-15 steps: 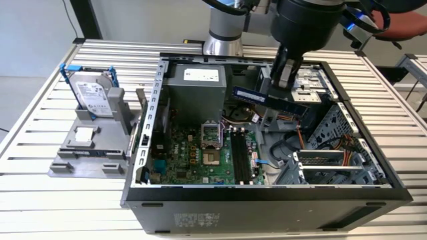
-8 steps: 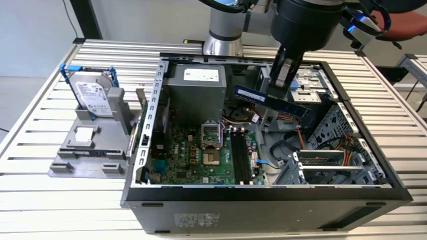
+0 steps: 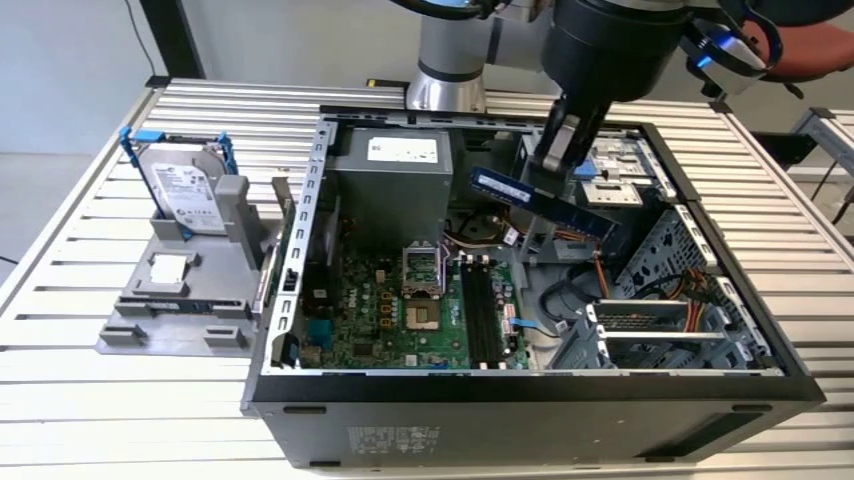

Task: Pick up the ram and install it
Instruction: 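Pick up the ram and move it above insertion slot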

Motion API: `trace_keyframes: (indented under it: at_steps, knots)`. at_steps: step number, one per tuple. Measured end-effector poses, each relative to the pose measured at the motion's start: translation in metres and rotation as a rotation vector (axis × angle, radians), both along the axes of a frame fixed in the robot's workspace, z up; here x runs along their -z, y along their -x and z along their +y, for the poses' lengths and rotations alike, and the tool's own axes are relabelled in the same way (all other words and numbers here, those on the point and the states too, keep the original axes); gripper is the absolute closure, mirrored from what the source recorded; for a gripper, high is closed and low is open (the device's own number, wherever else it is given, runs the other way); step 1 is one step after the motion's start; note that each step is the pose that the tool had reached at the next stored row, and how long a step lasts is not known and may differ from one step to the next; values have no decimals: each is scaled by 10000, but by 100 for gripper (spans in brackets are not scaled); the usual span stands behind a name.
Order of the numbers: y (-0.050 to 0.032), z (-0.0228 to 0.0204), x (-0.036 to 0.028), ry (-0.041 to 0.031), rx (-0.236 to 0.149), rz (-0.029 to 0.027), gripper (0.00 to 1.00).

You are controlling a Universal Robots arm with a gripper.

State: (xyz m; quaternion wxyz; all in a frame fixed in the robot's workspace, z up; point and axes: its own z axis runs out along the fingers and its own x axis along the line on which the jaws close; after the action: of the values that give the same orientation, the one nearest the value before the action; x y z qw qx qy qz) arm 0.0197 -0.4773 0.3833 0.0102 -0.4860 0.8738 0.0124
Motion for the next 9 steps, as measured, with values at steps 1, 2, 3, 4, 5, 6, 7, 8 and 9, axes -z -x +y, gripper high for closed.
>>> trace_keyframes:
  at_steps: [1,2,3,4,5,6,7,8,9]
  knots:
    - [0,0,0,0,121,0,100]
    - [0,0,0,1,236,0,100]
    - [0,0,0,2,339,0,100]
    - [0,0,0,4,448,0,100]
    - [0,0,0,4,557,0,100]
    - [0,0,0,5,667,1,100]
    - [0,0,0,8,968,0,100]
    - [0,0,0,8,1085,0,100]
    - [0,0,0,9,1196,0,100]
